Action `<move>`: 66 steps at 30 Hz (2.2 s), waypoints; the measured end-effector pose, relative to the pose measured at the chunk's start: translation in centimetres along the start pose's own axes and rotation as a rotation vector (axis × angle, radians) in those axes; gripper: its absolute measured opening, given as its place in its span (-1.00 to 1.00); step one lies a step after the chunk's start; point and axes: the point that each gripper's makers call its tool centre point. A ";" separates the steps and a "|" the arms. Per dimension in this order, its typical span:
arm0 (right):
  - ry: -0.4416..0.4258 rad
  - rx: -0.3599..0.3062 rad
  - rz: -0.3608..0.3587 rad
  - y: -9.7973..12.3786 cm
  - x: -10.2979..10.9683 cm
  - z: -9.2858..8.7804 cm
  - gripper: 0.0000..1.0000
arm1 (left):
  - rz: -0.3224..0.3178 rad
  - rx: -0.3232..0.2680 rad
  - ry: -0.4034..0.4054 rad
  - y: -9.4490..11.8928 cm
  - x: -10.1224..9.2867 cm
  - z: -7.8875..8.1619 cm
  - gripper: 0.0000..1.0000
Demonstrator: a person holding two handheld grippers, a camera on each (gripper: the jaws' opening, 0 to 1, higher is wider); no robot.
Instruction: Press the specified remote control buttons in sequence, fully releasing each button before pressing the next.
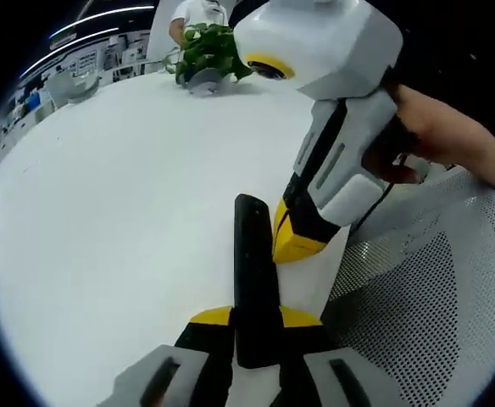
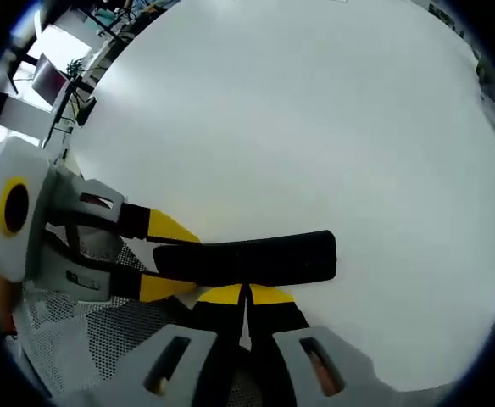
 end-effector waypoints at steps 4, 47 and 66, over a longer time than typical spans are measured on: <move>-0.003 -0.013 0.009 0.2 0.1 0.2 -1.00 | 0.053 -0.007 -0.155 -0.2 0.3 0.1 -0.53; 0.018 -0.099 0.064 -0.4 2.0 1.7 -1.00 | 0.098 -0.041 -0.259 -0.3 0.8 0.2 -0.48; 0.079 -0.105 0.071 -0.6 3.0 2.0 -1.00 | 0.088 -0.045 -0.266 -0.2 0.8 0.2 -0.50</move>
Point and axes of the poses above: the point that each gripper's makers call its tool centre point, and the gripper's own axes: y roughly backward along the fingers, x roughly to its left, z roughly out of its top, and after that the axes turned 6 degrees about z, right-handed
